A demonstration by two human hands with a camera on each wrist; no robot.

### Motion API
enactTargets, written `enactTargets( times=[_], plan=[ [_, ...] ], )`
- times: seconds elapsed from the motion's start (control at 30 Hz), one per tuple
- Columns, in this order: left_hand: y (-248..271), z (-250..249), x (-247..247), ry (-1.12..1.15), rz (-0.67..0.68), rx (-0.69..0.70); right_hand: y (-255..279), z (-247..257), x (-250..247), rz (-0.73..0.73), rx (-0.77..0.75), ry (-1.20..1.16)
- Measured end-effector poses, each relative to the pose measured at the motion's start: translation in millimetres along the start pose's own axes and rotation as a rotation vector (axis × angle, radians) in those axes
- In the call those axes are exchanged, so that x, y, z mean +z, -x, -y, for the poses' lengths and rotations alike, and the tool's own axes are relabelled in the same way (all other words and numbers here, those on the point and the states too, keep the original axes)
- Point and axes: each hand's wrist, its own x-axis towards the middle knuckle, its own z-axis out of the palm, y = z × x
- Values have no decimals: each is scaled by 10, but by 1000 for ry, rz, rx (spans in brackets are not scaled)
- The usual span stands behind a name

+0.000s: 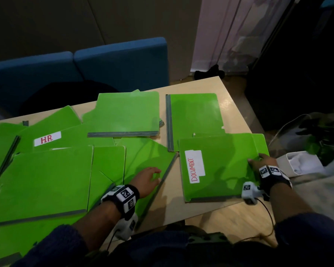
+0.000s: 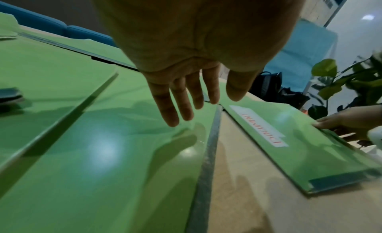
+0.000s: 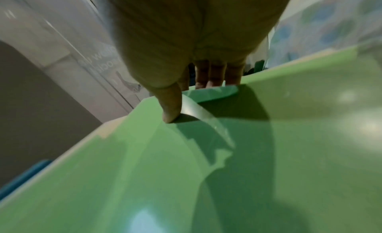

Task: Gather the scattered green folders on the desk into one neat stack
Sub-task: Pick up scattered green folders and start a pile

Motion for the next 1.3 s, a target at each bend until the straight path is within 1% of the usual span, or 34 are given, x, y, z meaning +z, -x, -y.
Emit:
enactTargets(
  times=[0.07,0.13,0.23,0.3,0.37,0.4,0.43,0.5,0.6,0.7,0.73,0.8,0.87,0.93,1.0,1.07,1.13,1.2,1.27,1.3],
  plan=[
    [-104,55,11,-41,-28,-12,-74,-167,23,-54,45,82],
    [-181,104,18,-79,-56,-34,-33,-240,44,-75,37,49],
    [-240,157,60,-187,-38,-53,10,-274,37,-81,42,12],
    [-255,171,80,-238,-34,-58,25,-238,-1,-113,17,-22],
    [-259,184,85,-272,-35,-52,11,-224,-50,-115,-17,-52],
    [-261,188,81,-285,-33,-50,20,-221,-75,-132,-29,-81],
    [-256,190,72,-293,-30,-45,55,-209,-121,-146,-4,-145],
    [-262,187,46,-283,-23,-34,72,-200,-192,-186,29,-328],
    [-264,158,-22,-217,-19,-39,135,-192,-352,-216,-33,-507],
    [-224,87,-112,-107,-22,-58,176,-228,-483,-256,-108,-575],
    [-207,54,-139,-44,-25,-53,183,-228,-496,-273,-129,-602],
    [-139,-50,-216,116,-10,-41,176,-183,-489,-272,-121,-651],
    [-87,-125,-269,236,60,-23,165,-38,-387,-262,-124,-723],
    [-46,-182,-328,355,130,13,145,202,-177,-241,-133,-748],
    [-52,-160,-361,490,129,55,140,502,128,-173,-113,-791],
    [-43,-151,-415,527,57,87,216,845,457,-45,-46,-812],
    [-7,-167,-515,538,-26,105,419,1205,802,114,-59,-791],
    [15,-126,-623,616,-153,29,732,1549,1103,231,-137,-778],
    [17,66,-708,764,-352,-117,1032,1826,1420,273,-151,-745],
    [33,182,-770,809,-470,-175,1168,1929,1560,317,-152,-752]
  ],
)
